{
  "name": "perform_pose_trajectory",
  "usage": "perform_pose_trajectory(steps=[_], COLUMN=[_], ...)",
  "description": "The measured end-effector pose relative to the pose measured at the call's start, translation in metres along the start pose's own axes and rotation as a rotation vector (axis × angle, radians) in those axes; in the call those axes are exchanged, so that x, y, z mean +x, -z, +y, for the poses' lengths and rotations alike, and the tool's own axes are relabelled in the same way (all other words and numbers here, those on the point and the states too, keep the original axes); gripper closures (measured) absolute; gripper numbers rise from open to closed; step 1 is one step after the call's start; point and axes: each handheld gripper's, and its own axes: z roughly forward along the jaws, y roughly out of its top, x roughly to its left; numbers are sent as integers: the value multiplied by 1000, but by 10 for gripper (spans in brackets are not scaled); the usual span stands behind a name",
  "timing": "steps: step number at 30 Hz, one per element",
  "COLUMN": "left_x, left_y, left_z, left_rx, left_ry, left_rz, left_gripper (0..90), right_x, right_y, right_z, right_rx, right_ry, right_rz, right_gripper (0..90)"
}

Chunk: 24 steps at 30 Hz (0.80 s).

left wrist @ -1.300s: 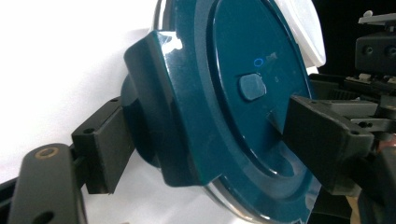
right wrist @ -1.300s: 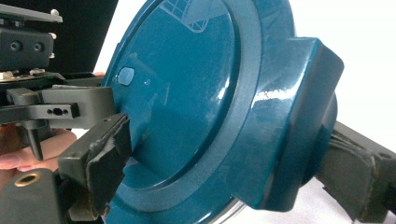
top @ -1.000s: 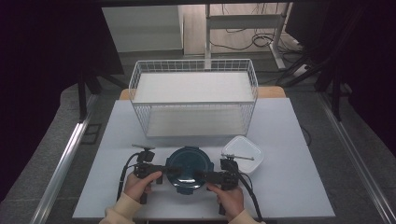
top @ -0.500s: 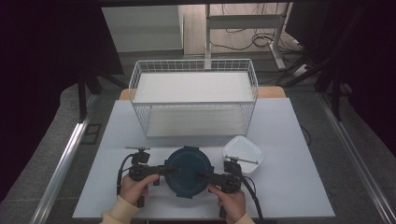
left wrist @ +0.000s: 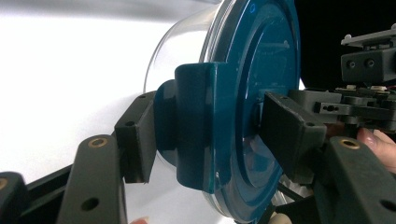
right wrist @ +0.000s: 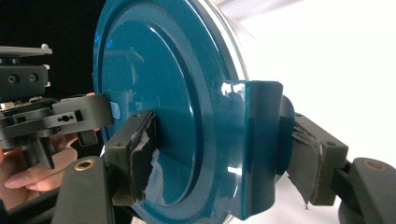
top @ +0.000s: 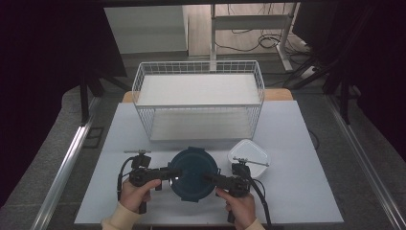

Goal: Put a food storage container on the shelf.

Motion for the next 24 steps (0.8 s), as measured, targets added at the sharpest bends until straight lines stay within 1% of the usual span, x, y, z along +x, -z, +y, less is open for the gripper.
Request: perform_pose_trajectory(steps=[4,6,9,14,16,24], left_x=[-6,-10,-14,-22,-24,-31], left_y=[4,6,8,10,10,12], left_z=[1,2,2,6,9,22], left_rx=[-23,-32,-45,-48,-48,-62], left_ry=[-11,-19,-31,-58,-62,-66], left_rz=[-8,-13,-18,-18,-22,-49], left_gripper=[399,403,405,409,410,411], right_x=[6,8,12,15,16,27], right_y=[5,8,14,21,24,34], right_z=[6,9,12,16,18,35], right_rx=[-9,-16,-26,-30,-33,-33], right_ry=[49,65,84,101,105,154], right_rz=[4,7,4,14,14,-6], right_gripper=[301,300,300,300,300,301])
